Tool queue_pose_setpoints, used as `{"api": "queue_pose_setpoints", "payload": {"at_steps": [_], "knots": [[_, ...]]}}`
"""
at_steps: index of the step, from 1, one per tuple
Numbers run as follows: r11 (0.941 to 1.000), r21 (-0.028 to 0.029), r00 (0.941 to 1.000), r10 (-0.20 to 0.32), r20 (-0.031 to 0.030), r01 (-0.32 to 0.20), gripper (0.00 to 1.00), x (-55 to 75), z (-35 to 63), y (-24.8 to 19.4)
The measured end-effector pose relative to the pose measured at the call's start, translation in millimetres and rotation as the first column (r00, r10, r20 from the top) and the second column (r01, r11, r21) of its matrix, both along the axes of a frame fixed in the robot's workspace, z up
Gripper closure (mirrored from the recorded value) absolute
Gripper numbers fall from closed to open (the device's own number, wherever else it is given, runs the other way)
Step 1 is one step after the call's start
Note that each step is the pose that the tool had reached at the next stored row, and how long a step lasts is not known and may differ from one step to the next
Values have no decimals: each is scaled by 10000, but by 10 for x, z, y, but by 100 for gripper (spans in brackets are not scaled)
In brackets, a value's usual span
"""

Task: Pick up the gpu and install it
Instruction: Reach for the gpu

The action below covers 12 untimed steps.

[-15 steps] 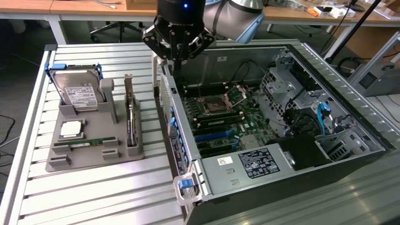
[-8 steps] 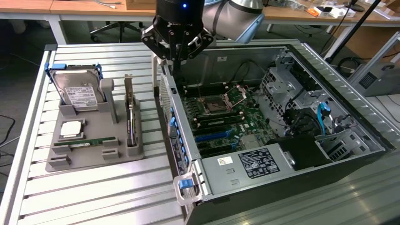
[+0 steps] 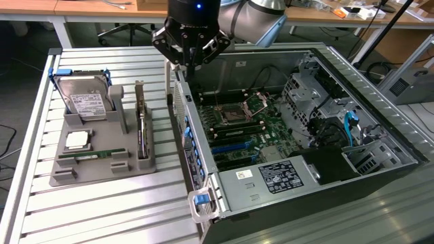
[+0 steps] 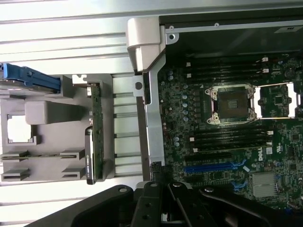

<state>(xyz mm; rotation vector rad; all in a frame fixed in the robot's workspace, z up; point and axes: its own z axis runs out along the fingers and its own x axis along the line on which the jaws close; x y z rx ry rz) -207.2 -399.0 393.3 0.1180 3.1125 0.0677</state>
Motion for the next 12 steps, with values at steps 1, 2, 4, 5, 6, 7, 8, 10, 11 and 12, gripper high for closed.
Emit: {"api": "queue_pose_setpoints", "payload": {"at_steps": [1,2,4,5,6,7,8,10,11,12], "knots": [[10000,-1,10000,0,0,0,89,-2,0,0],[10000,-1,10000,0,0,0,89,-5,0,0],[10000,-1,10000,0,-1,0,89,-8,1,0],[10000,-1,10000,0,-1,0,89,-10,0,0],[10000,-1,10000,0,0,0,89,-12,0,0],[10000,-1,10000,0,0,0,89,-14,0,0],[10000,0,10000,0,0,0,89,-17,0,0],[10000,0,10000,0,0,0,89,-22,0,0],[10000,-1,10000,0,0,0,89,-24,0,0],[10000,-1,10000,0,0,0,89,-27,0,0]]}}
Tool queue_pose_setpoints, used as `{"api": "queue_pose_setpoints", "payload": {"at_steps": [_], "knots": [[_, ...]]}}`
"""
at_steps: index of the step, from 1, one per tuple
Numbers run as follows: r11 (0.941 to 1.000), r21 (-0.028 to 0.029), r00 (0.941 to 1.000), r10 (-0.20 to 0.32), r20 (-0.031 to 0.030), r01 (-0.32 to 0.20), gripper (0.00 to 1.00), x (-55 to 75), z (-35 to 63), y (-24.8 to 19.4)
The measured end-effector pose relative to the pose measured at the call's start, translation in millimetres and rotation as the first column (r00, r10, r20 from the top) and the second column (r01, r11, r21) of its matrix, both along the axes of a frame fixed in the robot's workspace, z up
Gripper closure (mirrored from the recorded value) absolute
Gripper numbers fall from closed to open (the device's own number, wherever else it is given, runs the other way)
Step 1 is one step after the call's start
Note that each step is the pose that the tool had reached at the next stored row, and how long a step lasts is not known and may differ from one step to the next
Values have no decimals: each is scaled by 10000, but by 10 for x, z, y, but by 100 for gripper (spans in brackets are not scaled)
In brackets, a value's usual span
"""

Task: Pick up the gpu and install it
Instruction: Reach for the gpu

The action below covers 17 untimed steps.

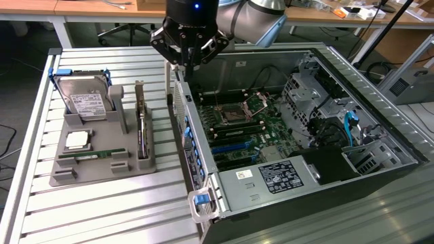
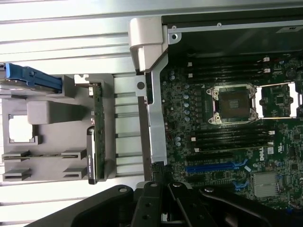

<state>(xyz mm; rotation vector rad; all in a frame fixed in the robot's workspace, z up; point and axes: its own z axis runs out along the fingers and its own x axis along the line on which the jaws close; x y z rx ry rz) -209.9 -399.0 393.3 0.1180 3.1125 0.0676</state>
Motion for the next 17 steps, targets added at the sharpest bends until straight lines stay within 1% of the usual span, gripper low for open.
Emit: {"api": "queue_pose_setpoints", "payload": {"at_steps": [17], "knots": [[10000,0,10000,0,0,0,89,-44,0,-1]]}}
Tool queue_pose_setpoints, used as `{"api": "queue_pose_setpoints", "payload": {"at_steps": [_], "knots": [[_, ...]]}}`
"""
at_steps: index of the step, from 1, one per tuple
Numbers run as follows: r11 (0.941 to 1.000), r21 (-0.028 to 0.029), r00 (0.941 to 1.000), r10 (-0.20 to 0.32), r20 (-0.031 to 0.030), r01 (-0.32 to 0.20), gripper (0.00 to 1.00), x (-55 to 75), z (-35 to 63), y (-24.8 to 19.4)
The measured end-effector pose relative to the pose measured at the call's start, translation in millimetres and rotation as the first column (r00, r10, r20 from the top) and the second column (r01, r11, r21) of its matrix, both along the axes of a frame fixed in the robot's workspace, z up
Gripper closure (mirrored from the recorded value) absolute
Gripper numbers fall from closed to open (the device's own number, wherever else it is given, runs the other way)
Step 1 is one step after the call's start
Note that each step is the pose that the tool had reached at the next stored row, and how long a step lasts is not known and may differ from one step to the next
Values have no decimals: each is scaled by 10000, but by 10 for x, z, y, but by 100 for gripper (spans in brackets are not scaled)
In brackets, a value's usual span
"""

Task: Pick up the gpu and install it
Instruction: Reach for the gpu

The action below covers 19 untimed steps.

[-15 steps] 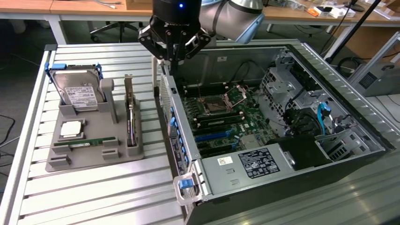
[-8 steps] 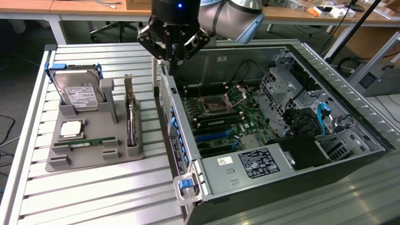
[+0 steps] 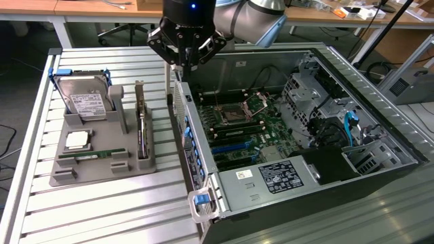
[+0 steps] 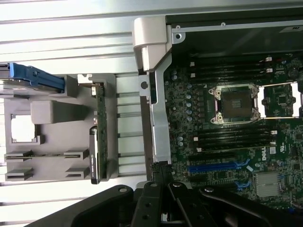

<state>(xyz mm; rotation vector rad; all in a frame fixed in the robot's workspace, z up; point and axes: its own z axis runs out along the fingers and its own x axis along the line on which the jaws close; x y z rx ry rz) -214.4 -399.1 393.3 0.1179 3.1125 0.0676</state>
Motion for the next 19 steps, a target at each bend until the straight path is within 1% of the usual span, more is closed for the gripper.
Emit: {"api": "queue_pose_setpoints", "payload": {"at_steps": [19], "knots": [[10000,0,10000,0,1,0,89,-46,0,0]]}}
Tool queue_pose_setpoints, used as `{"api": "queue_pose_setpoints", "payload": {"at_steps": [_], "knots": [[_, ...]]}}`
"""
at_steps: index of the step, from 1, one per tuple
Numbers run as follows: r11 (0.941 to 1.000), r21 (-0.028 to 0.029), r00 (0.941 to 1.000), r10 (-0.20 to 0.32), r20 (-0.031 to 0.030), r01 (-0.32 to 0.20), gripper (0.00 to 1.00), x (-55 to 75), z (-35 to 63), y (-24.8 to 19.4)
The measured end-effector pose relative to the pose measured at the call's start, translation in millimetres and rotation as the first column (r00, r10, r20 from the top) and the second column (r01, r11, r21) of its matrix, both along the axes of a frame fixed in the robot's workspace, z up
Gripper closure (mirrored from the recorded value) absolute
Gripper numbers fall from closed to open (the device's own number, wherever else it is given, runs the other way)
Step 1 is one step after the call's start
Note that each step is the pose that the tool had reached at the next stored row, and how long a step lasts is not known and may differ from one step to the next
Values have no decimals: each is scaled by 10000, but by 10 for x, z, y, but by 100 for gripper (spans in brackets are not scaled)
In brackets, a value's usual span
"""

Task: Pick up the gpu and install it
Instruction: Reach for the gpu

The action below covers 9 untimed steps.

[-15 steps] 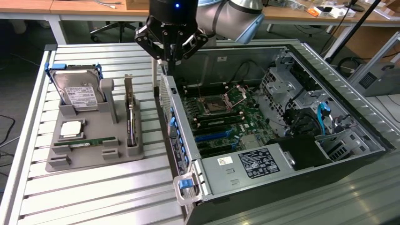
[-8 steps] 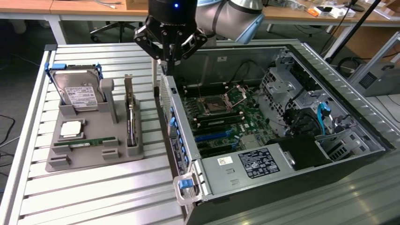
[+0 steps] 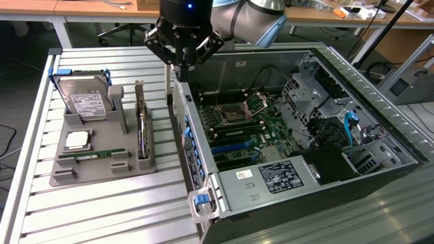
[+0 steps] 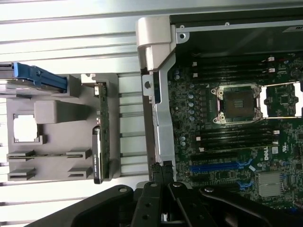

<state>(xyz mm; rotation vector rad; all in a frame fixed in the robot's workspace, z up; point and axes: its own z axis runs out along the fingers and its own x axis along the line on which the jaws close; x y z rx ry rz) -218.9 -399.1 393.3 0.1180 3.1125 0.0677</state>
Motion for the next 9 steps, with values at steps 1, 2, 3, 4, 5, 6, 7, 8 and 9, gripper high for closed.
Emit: {"api": "queue_pose_setpoints", "payload": {"at_steps": [1,2,3,4,5,6,7,8,9], "knots": [[10000,0,10000,0,0,0,89,-4,0,0],[10000,-1,10000,0,0,0,89,-5,0,0],[10000,-1,10000,0,0,0,89,-8,0,0],[10000,-1,10000,0,-1,0,89,-11,0,0],[10000,-1,10000,0,0,0,89,-14,0,0],[10000,0,10000,-1,0,1,89,-17,0,0],[10000,0,10000,0,0,0,89,-20,0,0],[10000,-1,10000,0,0,0,89,-23,0,0],[10000,-1,10000,0,0,0,89,-28,0,0]]}}
